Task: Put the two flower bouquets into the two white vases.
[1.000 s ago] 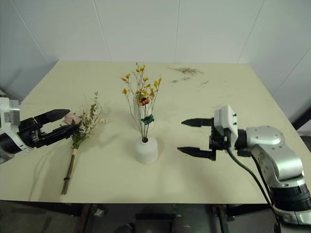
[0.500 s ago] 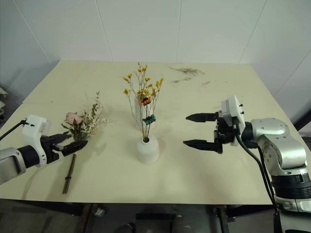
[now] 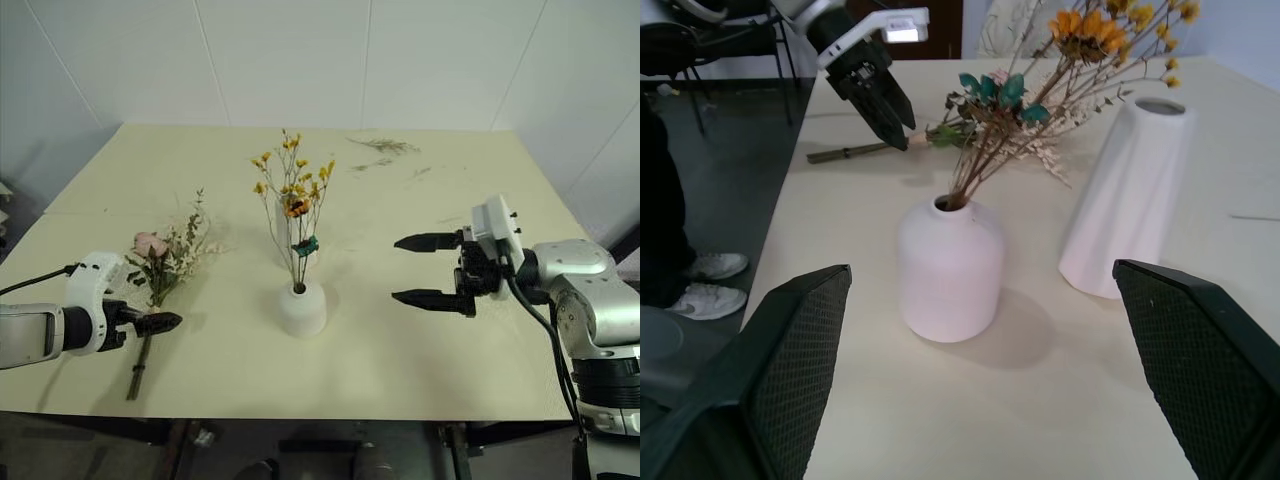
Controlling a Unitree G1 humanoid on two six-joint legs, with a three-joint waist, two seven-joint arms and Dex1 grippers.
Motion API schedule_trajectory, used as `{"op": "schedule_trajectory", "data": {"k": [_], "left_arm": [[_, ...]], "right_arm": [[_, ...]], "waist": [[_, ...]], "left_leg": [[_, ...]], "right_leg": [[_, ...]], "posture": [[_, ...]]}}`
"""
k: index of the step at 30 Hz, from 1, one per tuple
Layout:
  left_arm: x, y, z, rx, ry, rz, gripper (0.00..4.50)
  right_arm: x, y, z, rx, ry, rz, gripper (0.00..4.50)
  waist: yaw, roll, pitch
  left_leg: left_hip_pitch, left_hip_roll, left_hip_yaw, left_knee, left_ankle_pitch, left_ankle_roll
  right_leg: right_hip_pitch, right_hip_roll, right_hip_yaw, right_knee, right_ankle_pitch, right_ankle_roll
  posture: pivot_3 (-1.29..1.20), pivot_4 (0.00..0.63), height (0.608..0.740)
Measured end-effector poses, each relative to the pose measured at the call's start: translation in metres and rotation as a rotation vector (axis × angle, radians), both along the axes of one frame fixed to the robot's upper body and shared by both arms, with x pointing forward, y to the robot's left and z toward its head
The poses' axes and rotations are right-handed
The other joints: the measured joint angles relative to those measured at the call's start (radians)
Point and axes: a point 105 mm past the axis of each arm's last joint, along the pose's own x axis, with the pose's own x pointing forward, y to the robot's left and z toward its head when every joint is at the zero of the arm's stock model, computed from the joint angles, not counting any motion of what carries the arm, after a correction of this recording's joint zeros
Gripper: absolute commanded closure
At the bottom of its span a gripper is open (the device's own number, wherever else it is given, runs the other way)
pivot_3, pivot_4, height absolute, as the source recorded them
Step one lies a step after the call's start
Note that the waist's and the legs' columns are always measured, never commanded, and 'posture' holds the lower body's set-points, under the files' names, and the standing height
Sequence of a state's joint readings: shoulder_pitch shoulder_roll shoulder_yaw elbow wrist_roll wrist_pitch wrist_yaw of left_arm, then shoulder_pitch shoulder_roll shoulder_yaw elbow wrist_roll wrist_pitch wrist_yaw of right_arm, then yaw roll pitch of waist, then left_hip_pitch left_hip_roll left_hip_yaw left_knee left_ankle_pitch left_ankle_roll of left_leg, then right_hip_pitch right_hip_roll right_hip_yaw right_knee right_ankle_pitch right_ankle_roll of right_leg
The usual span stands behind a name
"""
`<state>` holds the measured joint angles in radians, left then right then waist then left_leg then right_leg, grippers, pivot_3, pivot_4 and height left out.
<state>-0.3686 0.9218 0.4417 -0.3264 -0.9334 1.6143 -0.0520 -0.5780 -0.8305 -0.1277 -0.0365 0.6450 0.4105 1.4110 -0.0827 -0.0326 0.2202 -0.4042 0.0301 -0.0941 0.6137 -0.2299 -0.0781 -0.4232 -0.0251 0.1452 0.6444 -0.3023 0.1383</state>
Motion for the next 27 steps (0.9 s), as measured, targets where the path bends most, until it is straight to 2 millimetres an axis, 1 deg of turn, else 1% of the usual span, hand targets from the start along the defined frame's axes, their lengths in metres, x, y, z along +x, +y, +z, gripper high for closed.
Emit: {"op": "schedule_trajectory", "data": {"k": [2, 9, 12, 15, 16, 17, 19, 20, 27], "left_arm": [[0.003, 0.003, 0.002, 0.002, 0.000, 0.020, 0.00], [0.014, 0.011, -0.008, -0.002, 0.048, 0.097, 0.00], [0.021, 0.005, -0.013, -0.024, 0.063, 0.098, 0.00], [0.027, -0.001, -0.014, -0.031, 0.068, 0.092, 0.00], [0.028, -0.001, -0.015, -0.033, 0.072, 0.094, 0.39], [0.030, 0.000, -0.015, -0.032, 0.076, 0.099, 0.59], [0.031, 0.001, -0.016, -0.020, 0.080, 0.109, 1.17], [0.031, 0.002, -0.016, -0.018, 0.081, 0.113, 1.54], [0.030, -0.001, -0.017, -0.023, 0.085, 0.096, 3.78]], "right_arm": [[-0.001, 0.000, 0.000, 0.000, 0.002, 0.008, 0.06], [0.004, -0.002, 0.005, 0.000, -0.022, 0.000, 0.06], [0.005, -0.002, 0.004, -0.008, -0.020, -0.008, 0.06], [0.006, -0.002, 0.003, -0.014, -0.021, -0.011, 0.06], [0.006, -0.002, 0.003, -0.015, -0.025, -0.011, 0.00], [0.006, -0.002, 0.003, -0.015, -0.028, -0.010, 0.00], [0.006, -0.002, 0.004, -0.015, -0.033, -0.010, 0.00], [0.006, -0.002, 0.004, -0.015, -0.034, -0.010, 0.00], [0.007, -0.003, 0.004, -0.019, -0.042, -0.018, 0.00]], "waist": [[0.001, 0.000, 0.000], [0.001, 0.000, 0.000], [0.003, 0.000, 0.000], [0.004, 0.000, 0.000], [0.002, 0.000, 0.000], [0.001, 0.000, 0.000], [-0.001, 0.000, 0.000], [-0.001, 0.000, 0.000], [0.003, 0.000, 0.000]], "left_leg": [[0.000, 0.000, 0.000, 0.000, 0.000, 0.000], [0.000, -0.001, 0.000, 0.000, 0.000, 0.000], [0.000, -0.001, 0.000, 0.000, 0.000, -0.002], [0.000, -0.001, 0.000, 0.000, 0.001, -0.002], [0.000, -0.001, 0.000, 0.000, 0.001, -0.002], [0.000, -0.001, 0.000, 0.000, 0.001, -0.002], [0.000, -0.001, 0.000, 0.000, 0.001, -0.002], [0.000, -0.001, 0.000, 0.000, 0.001, -0.002], [0.000, -0.001, 0.000, 0.000, 0.001, -0.004]], "right_leg": [[0.000, 0.000, 0.000, 0.000, 0.000, 0.000], [0.000, 0.000, 0.000, 0.000, 0.000, 0.001], [0.000, 0.000, 0.000, 0.000, 0.001, 0.001], [0.000, -0.001, 0.000, 0.000, 0.001, 0.001], [0.000, 0.000, 0.000, 0.000, 0.001, 0.001], [0.000, 0.000, 0.000, 0.000, 0.001, 0.001], [0.000, 0.000, 0.000, 0.000, 0.001, 0.001], [0.000, 0.000, 0.000, 0.000, 0.001, 0.001], [0.000, -0.001, 0.000, 0.000, 0.001, 0.002]], "posture": [[0.00, 0.150, 0.740], [0.00, 0.150, 0.740], [0.00, 0.150, 0.740], [0.00, 0.150, 0.740], [0.00, 0.150, 0.740], [0.00, 0.150, 0.740], [0.00, 0.150, 0.740], [0.00, 0.150, 0.740], [0.00, 0.150, 0.740]]}}
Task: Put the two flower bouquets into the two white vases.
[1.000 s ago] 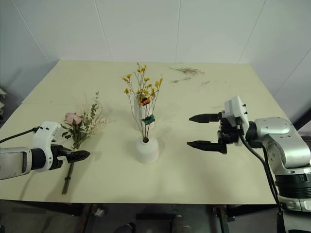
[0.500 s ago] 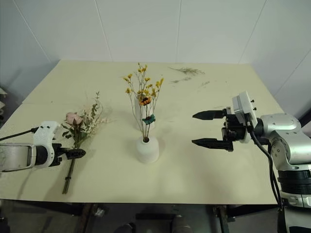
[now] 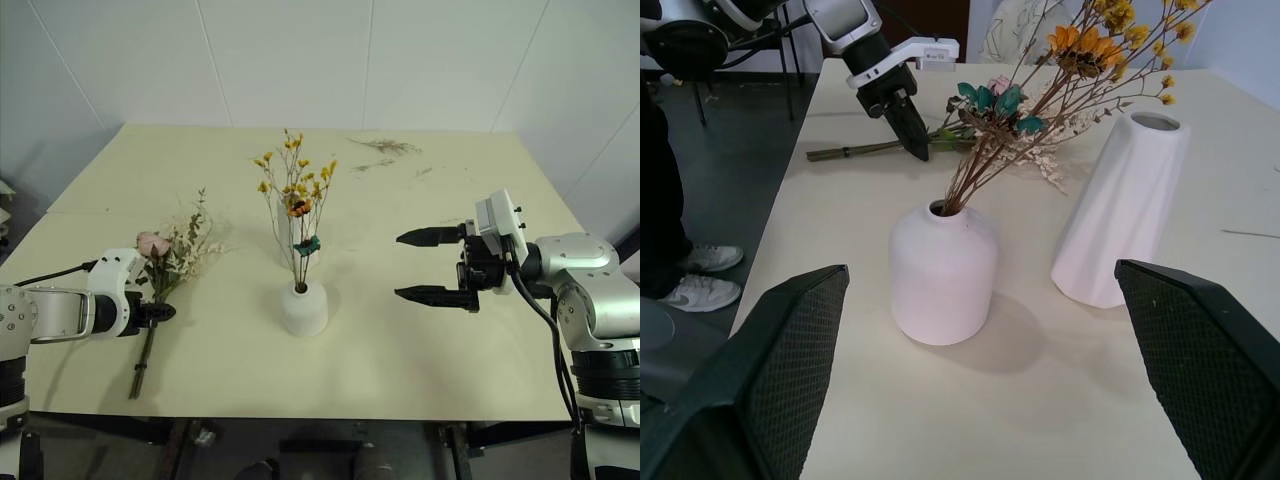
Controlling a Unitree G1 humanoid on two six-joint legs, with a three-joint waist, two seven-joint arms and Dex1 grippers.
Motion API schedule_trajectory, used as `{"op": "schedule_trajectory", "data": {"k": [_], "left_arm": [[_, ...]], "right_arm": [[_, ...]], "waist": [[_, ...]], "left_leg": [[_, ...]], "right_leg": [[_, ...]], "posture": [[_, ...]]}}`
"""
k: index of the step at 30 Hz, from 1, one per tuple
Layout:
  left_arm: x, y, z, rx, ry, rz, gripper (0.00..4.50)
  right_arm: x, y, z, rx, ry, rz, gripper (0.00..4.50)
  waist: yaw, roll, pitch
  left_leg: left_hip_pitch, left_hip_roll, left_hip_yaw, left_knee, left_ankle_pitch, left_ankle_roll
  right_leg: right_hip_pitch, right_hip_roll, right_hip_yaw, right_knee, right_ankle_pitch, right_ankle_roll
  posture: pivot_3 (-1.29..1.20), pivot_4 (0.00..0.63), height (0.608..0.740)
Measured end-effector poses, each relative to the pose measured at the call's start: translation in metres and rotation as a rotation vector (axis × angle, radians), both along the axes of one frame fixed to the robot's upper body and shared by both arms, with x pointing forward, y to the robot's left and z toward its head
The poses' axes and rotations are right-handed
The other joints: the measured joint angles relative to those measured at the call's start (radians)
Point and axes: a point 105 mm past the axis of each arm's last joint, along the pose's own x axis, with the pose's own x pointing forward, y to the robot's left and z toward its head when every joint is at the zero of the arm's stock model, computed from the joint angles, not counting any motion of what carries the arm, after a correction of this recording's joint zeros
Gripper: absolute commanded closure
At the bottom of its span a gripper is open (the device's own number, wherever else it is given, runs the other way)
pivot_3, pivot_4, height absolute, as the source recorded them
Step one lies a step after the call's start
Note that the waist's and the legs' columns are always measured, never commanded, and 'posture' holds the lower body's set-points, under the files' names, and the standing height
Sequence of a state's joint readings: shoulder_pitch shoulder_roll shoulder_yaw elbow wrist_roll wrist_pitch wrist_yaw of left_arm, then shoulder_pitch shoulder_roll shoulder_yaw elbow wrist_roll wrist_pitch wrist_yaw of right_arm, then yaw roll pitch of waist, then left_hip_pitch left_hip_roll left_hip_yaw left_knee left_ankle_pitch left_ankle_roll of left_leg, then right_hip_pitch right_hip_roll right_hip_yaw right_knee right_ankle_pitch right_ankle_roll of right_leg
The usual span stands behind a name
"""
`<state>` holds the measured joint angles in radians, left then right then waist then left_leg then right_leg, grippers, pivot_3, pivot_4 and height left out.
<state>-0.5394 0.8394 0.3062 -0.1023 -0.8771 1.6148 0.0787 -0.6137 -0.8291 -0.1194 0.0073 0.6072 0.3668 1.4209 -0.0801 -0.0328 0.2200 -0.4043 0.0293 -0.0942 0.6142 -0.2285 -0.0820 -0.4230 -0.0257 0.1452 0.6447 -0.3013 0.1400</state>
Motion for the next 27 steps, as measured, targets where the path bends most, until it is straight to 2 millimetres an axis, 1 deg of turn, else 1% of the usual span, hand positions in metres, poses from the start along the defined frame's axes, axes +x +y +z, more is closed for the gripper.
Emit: {"op": "schedule_trajectory", "data": {"k": [1, 2, 5, 8, 10, 13, 16, 19, 21, 24, 27], "left_arm": [[0.000, -0.001, 0.000, -0.003, -0.001, -0.006, 4.13], [0.000, -0.001, 0.001, -0.004, -0.003, -0.009, 4.36], [0.003, -0.002, 0.007, 0.001, -0.029, -0.015, 4.37], [0.014, -0.002, 0.028, 0.014, -0.161, -0.021, 4.37], [0.033, 0.000, 0.059, 0.021, -0.407, -0.013, 4.37], [0.047, 0.005, 0.102, 0.040, -0.681, 0.003, 4.37], [0.058, 0.008, 0.137, 0.027, -0.933, -0.002, 4.37], [0.065, 0.002, 0.157, -0.001, -1.124, -0.041, 4.37], [0.069, -0.004, 0.168, -0.043, -1.215, -0.088, 4.37], [0.070, -0.023, 0.192, -0.135, -1.383, -0.233, 4.37], [0.071, -0.043, 0.214, -0.267, -1.525, -0.381, 4.37]], "right_arm": [[0.000, 0.000, 0.000, -0.001, -0.004, -0.002, 0.00], [0.000, 0.000, 0.000, -0.002, -0.009, -0.004, 0.00], [0.001, -0.001, 0.001, -0.002, -0.020, -0.011, 0.00], [0.002, -0.002, 0.002, 0.002, -0.027, -0.021, 0.00], [0.002, -0.003, 0.001, 0.003, -0.033, -0.028, 0.00], [0.002, -0.004, 0.001, 0.007, -0.039, -0.036, 0.00], [0.003, -0.006, 0.004, 0.021, -0.053, -0.053, 0.00], [0.001, -0.008, 0.008, 0.036, -0.065, -0.057, 0.00], [0.000, -0.008, 0.010, 0.046, -0.067, -0.059, 0.00], [-0.003, -0.011, 0.014, 0.087, -0.071, -0.084, 0.00], [-0.009, -0.013, 0.020, 0.135, -0.085, -0.110, 0.00]], "waist": [[0.000, 0.000, 0.000], [0.000, 0.000, 0.000], [0.000, 0.000, 0.000], [0.000, 0.000, 0.000], [0.002, 0.000, 0.000], [0.003, 0.000, 0.000], [0.006, 0.000, 0.000], [0.010, 0.000, 0.000], [0.015, 0.000, 0.000], [0.026, 0.000, 0.000], [0.033, 0.000, 0.000]], "left_leg": [[0.000, 0.000, 0.000, 0.000, 0.000, 0.000], [0.000, 0.000, 0.000, 0.000, 0.000, 0.000], [0.000, 0.000, 0.000, 0.000, 0.000, 0.000], [0.000, 0.000, 0.000, 0.000, 0.000, -0.001], [0.000, 0.000, 0.000, 0.000, 0.001, -0.003], [0.000, 0.000, 0.000, 0.000, 0.002, -0.005], [0.000, 0.000, 0.000, 0.000, 0.003, -0.005], [0.000, 0.000, 0.000, 0.000, 0.003, -0.006], [0.000, 0.000, 0.000, 0.000, 0.003, -0.006], [-0.001, 0.000, 0.000, 0.000, 0.003, -0.006], [-0.001, -0.001, 0.000, 0.000, 0.003, -0.005]], "right_leg": [[0.000, 0.000, 0.000, 0.000, 0.000, 0.000], [0.000, 0.000, 0.000, 0.000, 0.000, 0.000], [0.000, 0.000, 0.000, 0.000, 0.000, 0.000], [0.000, 0.000, 0.000, 0.000, 0.000, 0.000], [0.000, 0.000, 0.000, 0.000, 0.000, 0.000], [0.000, 0.000, 0.000, -0.001, 0.001, 0.001], [0.001, 0.000, 0.000, -0.001, 0.001, 0.001], [0.001, 0.000, 0.000, -0.001, 0.002, 0.002], [0.001, 0.000, 0.000, -0.001, 0.002, 0.002], [0.001, 0.000, 0.000, -0.001, 0.002, 0.002], [0.002, 0.000, 0.000, -0.002, 0.002, 0.002]], "posture": [[0.00, 0.150, 0.740], [0.00, 0.150, 0.740], [0.00, 0.150, 0.740], [0.00, 0.150, 0.740], [0.00, 0.150, 0.740], [0.00, 0.150, 0.740], [0.00, 0.150, 0.740], [0.00, 0.150, 0.740], [0.00, 0.150, 0.740], [0.00, 0.150, 0.740], [0.00, 0.150, 0.740]]}}
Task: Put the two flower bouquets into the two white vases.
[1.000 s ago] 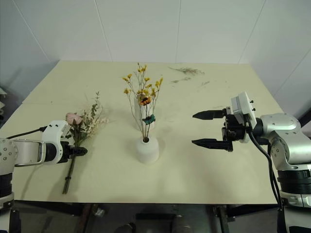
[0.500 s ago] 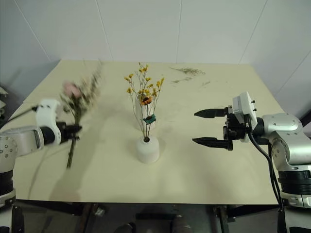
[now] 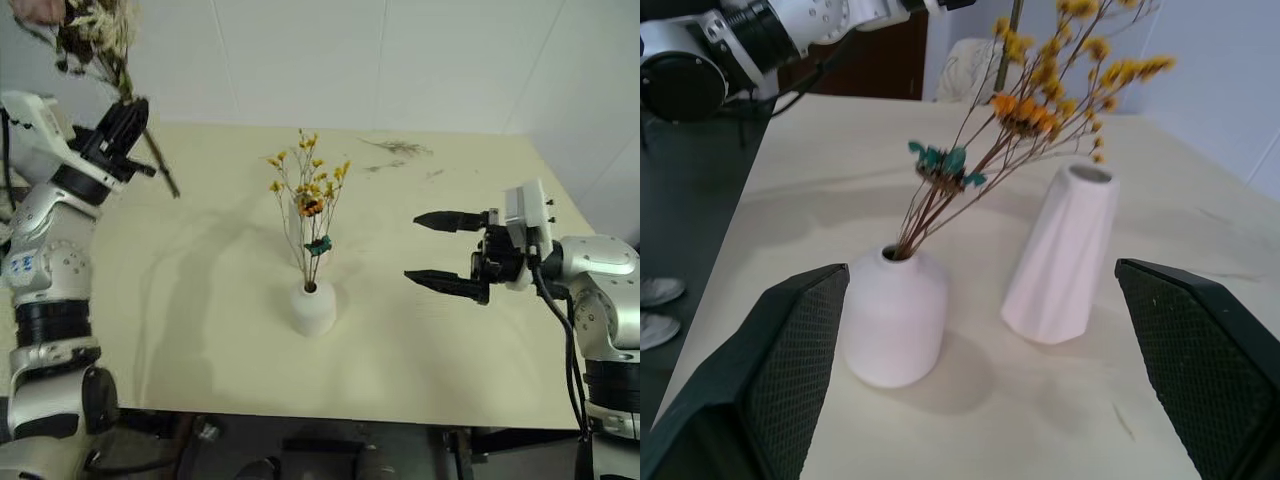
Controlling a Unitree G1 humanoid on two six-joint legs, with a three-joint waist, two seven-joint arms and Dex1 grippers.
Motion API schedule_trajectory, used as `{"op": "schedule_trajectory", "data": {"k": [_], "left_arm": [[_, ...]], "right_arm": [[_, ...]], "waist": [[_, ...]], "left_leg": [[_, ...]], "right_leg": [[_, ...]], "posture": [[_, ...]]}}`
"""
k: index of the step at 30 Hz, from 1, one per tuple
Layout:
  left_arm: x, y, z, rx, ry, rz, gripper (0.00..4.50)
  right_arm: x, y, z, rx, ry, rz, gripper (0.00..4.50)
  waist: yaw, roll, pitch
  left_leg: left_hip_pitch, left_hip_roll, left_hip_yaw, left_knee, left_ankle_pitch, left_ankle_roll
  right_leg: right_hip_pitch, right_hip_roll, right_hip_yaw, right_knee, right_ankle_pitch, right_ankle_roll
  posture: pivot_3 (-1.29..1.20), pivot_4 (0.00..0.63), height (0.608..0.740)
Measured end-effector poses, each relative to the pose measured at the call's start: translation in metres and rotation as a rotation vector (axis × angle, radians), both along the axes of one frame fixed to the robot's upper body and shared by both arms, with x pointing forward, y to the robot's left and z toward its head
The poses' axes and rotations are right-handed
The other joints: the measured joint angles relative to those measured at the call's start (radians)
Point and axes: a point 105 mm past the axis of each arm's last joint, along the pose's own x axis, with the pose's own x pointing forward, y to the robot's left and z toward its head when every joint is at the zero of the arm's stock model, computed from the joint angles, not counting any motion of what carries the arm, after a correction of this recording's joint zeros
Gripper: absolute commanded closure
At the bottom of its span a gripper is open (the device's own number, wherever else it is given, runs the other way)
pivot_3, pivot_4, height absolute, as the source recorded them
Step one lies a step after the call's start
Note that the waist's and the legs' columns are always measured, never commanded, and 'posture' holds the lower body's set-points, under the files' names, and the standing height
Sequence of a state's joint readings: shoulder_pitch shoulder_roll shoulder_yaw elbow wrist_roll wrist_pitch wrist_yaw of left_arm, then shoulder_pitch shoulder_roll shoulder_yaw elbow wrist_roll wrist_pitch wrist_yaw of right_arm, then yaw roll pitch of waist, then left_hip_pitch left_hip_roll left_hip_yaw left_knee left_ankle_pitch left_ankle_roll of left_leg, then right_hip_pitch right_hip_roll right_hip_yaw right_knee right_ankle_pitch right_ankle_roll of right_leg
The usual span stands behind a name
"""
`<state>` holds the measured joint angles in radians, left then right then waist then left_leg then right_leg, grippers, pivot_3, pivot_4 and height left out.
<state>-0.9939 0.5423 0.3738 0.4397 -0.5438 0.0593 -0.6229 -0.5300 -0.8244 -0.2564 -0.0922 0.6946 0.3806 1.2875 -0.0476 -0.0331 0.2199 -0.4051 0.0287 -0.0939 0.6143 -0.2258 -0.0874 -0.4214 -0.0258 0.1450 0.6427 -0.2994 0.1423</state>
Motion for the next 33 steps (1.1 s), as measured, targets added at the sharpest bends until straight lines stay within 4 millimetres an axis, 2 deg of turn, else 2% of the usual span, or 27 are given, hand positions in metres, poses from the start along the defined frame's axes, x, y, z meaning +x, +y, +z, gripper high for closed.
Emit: {"op": "schedule_trajectory", "data": {"k": [3, 9, 15, 26, 30, 33], "left_arm": [[0.005, -0.011, 0.006, -0.018, -0.038, -0.109, 4.37], [0.021, -0.035, 0.001, -0.048, -0.001, -0.302, 4.37], [0.026, -0.053, 0.008, -0.081, 0.020, -0.452, 4.37], [0.024, -0.100, 0.001, -0.104, 0.090, -0.752, 4.37], [0.020, -0.110, 0.010, -0.097, 0.069, -0.790, 4.37], [0.022, -0.114, 0.007, -0.101, 0.073, -0.798, 4.37]], "right_arm": [[-0.006, -0.002, 0.003, 0.048, 0.002, -0.030, 0.00], [-0.022, -0.011, 0.004, 0.111, 0.002, -0.112, 0.00], [-0.037, -0.019, 0.006, 0.140, -0.003, -0.192, 0.00], [-0.040, -0.020, -0.003, 0.129, 0.014, -0.266, 0.00], [-0.041, -0.017, -0.002, 0.125, 0.004, -0.271, 0.00], [-0.040, -0.018, -0.003, 0.126, 0.009, -0.282, 0.00]], "waist": [[0.000, 0.000, 0.000], [-0.003, 0.000, 0.000], [-0.008, 0.000, 0.000], [-0.007, 0.000, 0.000], [-0.009, 0.000, 0.000], [-0.007, 0.000, 0.000]], "left_leg": [[0.000, 0.000, 0.000, 0.000, 0.000, 0.000], [0.000, 0.000, -0.001, 0.000, 0.000, 0.001], [0.000, 0.000, -0.001, 0.000, 0.001, 0.001], [0.000, 0.000, -0.002, 0.000, 0.001, 0.002], [0.000, -0.001, -0.002, 0.000, 0.001, 0.002], [0.000, -0.001, -0.002, 0.000, 0.001, 0.002]], "right_leg": [[0.000, 0.000, 0.000, 0.000, 0.000, 0.000], [0.000, 0.000, 0.000, 0.000, 0.000, 0.001], [0.000, 0.001, 0.000, 0.001, 0.000, 0.001], [0.001, 0.001, 0.000, 0.001, 0.000, 0.001], [0.001, 0.001, 0.000, 0.000, 0.000, 0.001], [0.001, 0.001, 0.000, 0.001, 0.000, 0.001]], "posture": [[0.00, 0.150, 0.740], [0.00, 0.150, 0.740], [0.00, 0.150, 0.740], [0.00, 0.150, 0.740], [0.00, 0.150, 0.740], [0.00, 0.150, 0.740]]}}
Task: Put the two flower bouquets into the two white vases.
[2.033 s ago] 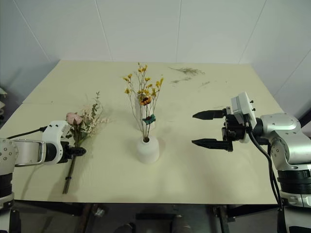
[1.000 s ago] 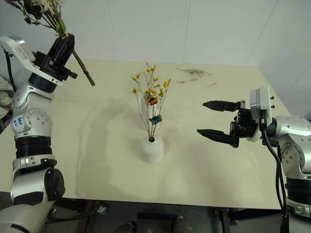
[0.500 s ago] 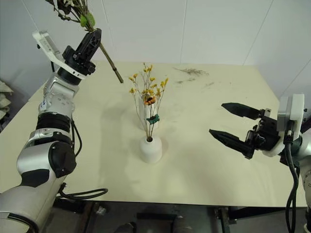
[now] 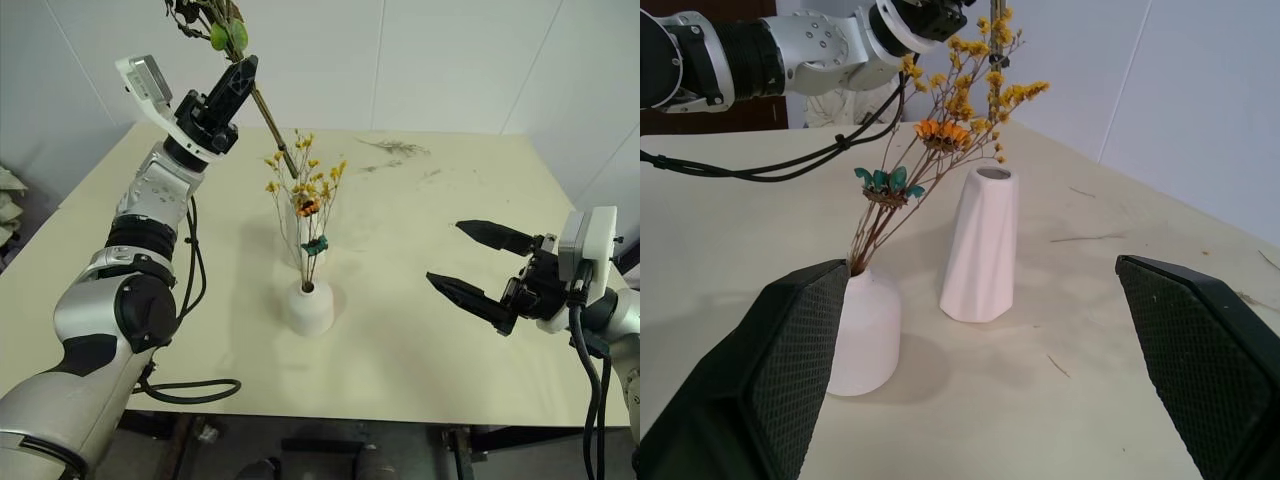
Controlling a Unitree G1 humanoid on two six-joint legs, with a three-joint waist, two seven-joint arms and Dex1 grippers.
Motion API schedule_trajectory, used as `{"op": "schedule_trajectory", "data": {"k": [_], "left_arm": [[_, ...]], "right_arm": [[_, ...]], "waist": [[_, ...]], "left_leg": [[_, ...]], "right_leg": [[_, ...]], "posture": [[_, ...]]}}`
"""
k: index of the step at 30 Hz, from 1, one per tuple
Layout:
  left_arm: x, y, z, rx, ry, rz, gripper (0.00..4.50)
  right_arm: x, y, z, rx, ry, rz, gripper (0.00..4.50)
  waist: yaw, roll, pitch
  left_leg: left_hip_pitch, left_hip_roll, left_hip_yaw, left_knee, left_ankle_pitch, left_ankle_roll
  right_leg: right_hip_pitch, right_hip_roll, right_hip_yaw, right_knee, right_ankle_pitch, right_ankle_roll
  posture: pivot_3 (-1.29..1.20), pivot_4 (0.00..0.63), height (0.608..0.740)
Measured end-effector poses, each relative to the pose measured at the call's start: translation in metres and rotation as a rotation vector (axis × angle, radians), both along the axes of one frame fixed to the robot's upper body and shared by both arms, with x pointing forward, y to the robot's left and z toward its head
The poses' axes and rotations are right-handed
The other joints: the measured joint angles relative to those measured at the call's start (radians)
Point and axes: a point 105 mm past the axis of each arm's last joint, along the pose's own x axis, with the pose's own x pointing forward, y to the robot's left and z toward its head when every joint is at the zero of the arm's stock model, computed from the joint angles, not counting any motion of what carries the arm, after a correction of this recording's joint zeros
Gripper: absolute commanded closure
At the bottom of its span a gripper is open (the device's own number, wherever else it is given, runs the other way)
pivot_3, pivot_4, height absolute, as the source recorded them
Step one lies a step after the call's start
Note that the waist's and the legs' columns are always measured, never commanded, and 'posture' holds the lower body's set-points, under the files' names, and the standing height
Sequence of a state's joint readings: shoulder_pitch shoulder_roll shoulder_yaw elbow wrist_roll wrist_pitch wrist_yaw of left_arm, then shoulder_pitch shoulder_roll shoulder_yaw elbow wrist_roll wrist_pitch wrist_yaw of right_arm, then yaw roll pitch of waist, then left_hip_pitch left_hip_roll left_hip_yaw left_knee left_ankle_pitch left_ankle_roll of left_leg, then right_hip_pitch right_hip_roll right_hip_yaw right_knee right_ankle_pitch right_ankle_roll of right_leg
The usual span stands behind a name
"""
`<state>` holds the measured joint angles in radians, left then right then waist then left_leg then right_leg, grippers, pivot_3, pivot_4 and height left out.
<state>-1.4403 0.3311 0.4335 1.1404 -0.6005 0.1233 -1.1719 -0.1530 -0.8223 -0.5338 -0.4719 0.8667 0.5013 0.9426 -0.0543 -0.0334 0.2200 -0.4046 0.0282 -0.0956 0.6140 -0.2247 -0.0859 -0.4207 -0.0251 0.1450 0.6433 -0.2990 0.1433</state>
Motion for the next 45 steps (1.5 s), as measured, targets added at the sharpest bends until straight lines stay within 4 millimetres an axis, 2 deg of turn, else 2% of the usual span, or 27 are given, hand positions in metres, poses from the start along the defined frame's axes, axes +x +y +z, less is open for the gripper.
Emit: {"op": "schedule_trajectory", "data": {"k": [8, 13, 24, 32, 45], "left_arm": [[0.002, -0.015, -0.014, 0.092, -0.003, 0.000, 4.37], [0.007, -0.013, -0.021, 0.105, 0.010, 0.051, 4.37], [0.010, -0.013, -0.022, 0.112, -0.011, 0.100, 4.37], [0.015, -0.016, -0.038, 0.148, 0.024, 0.120, 4.37], [0.016, -0.018, -0.050, 0.208, 0.029, 0.136, 4.37]], "right_arm": [[0.001, 0.000, -0.001, 0.000, -0.001, -0.020, 0.00], [0.001, 0.001, -0.001, 0.000, -0.011, -0.025, 0.00], [0.002, 0.002, -0.003, -0.005, -0.008, -0.028, 0.00], [0.002, 0.002, -0.003, -0.004, -0.014, -0.034, 0.00], [0.003, 0.001, -0.006, -0.007, -0.006, -0.049, 0.00]], "waist": [[-0.001, 0.000, 0.000], [0.000, 0.000, 0.000], [0.001, 0.000, 0.000], [0.001, 0.000, 0.000], [0.001, 0.000, 0.000]], "left_leg": [[0.000, 0.000, 0.000, 0.000, 0.000, 0.000], [0.000, 0.000, 0.000, 0.000, 0.000, 0.000], [0.000, 0.000, 0.000, 0.000, 0.000, 0.000], [0.000, 0.000, 0.000, 0.000, 0.000, 0.000], [0.000, 0.000, 0.000, 0.000, 0.000, 0.000]], "right_leg": [[0.000, 0.000, 0.000, 0.000, 0.000, 0.000], [0.000, 0.000, 0.000, 0.000, 0.000, 0.000], [0.000, 0.000, 0.000, 0.000, 0.000, 0.000], [0.000, 0.000, 0.000, 0.000, 0.000, 0.000], [0.000, 0.000, 0.000, 0.000, 0.000, 0.000]], "posture": [[0.00, 0.150, 0.740], [0.00, 0.150, 0.740], [0.00, 0.150, 0.740], [0.00, 0.150, 0.740], [0.00, 0.150, 0.740]]}}
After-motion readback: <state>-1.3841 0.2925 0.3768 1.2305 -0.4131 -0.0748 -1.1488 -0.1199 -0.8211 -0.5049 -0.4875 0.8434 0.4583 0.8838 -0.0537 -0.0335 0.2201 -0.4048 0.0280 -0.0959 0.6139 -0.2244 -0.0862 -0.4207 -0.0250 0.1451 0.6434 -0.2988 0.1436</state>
